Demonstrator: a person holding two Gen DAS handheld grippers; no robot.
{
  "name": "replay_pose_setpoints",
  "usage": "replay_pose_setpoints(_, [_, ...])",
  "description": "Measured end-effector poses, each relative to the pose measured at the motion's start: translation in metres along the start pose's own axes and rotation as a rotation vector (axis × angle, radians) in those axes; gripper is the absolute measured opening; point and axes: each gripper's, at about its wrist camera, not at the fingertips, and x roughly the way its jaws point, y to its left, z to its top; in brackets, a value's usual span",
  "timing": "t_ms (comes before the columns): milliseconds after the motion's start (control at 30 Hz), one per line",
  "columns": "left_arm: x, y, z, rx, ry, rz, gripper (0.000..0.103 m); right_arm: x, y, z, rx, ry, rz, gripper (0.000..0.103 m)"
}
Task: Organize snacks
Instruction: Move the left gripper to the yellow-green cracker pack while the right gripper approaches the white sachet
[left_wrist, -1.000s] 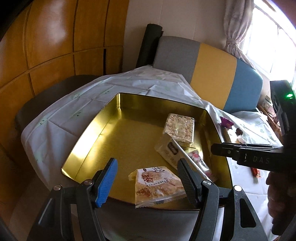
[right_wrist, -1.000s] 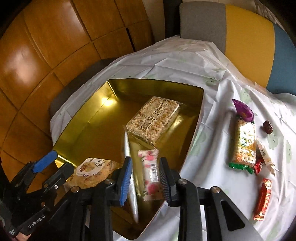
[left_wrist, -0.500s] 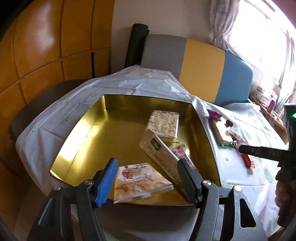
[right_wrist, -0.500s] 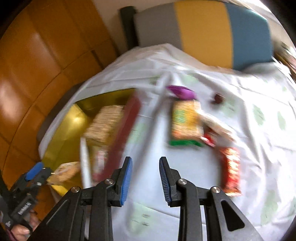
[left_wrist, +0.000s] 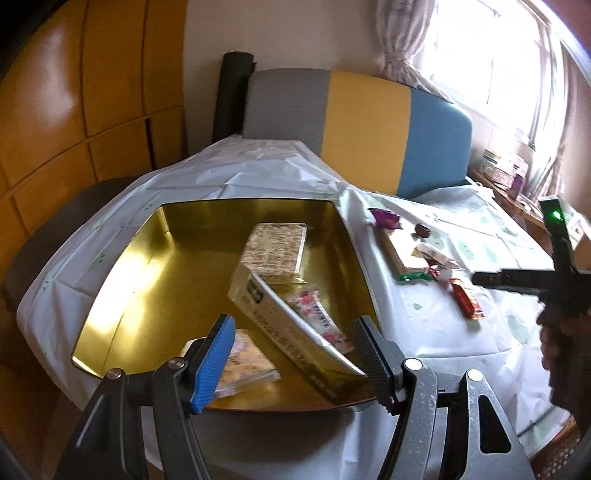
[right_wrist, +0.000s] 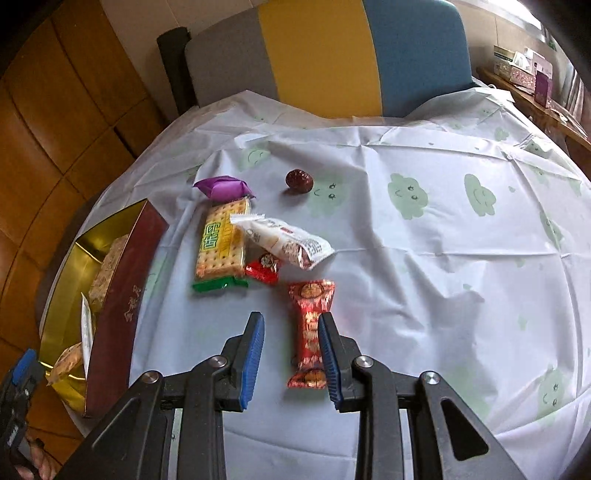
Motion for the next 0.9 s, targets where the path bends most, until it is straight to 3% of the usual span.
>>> replay_pose_setpoints(100, [0.000,-0.009,0.000,0.019,0.005,-0.015,0.068,0.002,0.003,0.011,-0.012,-0.004,0.005,0.030])
replay_pose_setpoints(233, [-0.001,-0.017,0.000,0.030,0.002,-0.049,0.068,0.007,0.020,0.038,-0.025,-0.016,0.082,0.031])
replay_pose_setpoints(300, [-0.002,-0.020,0.000,0.040,0.000,-0.062,0.068,0.012,0.030,0.054,-0.014,-0.027,0.122,0.039])
replay_pose_setpoints(433, [-0.001,-0.024,-0.001,0.054,0.004,-0.082,0.068,0.033,0.049,0.082,-0.008,-0.028,0.134,0.042])
replay_pose_setpoints(467, [-0.001,-0.024,-0.001,0.053,0.005,-0.086,0.068,0.040,0.055,0.091,-0.008,-0.028,0.122,0.045])
replay_pose_setpoints(533, [0.001,-0.023,-0.002,0.050,0.014,-0.093,0.068,0.052,0.067,0.105,-0.026,-0.026,0.107,0.067])
replay_pose_setpoints(567, [0.002,-0.023,-0.002,0.049,0.018,-0.092,0.068,0.059,0.071,0.110,-0.033,-0.021,0.095,0.068])
replay_pose_setpoints(800, [0.008,-0.019,-0.005,0.036,0.040,-0.095,0.068,0.123,0.083,0.134,-0.069,0.064,0.005,0.068])
replay_pose_setpoints(900, [0.010,-0.018,-0.004,0.031,0.043,-0.097,0.068,0.134,0.077,0.131,-0.115,0.088,-0.036,0.047])
